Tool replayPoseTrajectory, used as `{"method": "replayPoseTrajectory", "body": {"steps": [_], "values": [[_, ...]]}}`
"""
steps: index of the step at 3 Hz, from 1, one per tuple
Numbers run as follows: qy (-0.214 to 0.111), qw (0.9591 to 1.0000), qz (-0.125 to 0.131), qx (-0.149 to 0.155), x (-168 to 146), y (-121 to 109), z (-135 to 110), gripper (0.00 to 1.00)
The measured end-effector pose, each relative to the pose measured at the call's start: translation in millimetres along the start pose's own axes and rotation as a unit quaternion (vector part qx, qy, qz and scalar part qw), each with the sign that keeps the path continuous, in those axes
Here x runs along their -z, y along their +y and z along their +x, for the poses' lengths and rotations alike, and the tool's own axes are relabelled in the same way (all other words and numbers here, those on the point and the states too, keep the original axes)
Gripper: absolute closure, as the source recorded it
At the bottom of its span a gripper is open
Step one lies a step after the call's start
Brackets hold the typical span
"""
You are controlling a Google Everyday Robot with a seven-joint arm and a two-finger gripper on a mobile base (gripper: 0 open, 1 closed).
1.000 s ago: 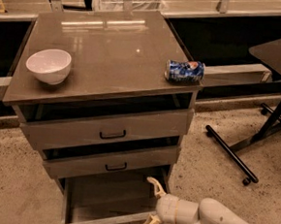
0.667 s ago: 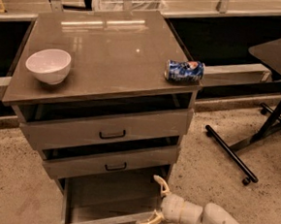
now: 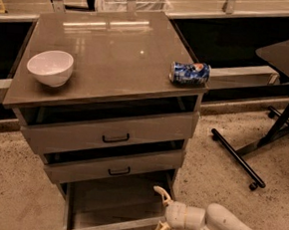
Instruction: Close bottom drawer
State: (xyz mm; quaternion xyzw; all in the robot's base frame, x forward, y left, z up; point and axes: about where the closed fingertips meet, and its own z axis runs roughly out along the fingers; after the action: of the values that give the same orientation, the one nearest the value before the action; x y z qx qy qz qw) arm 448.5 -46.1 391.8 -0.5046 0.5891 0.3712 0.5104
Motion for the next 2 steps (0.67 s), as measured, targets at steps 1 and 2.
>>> {"method": "replayPoseTrajectory", "body": {"steps": [1,2], "values": [[0.088,0.9932,-0.051,0.057,9.6,0.5,70.4,0.19],[0.139,0.981,-0.093,0.097,21.7,3.0,119.5,0.42]]}}
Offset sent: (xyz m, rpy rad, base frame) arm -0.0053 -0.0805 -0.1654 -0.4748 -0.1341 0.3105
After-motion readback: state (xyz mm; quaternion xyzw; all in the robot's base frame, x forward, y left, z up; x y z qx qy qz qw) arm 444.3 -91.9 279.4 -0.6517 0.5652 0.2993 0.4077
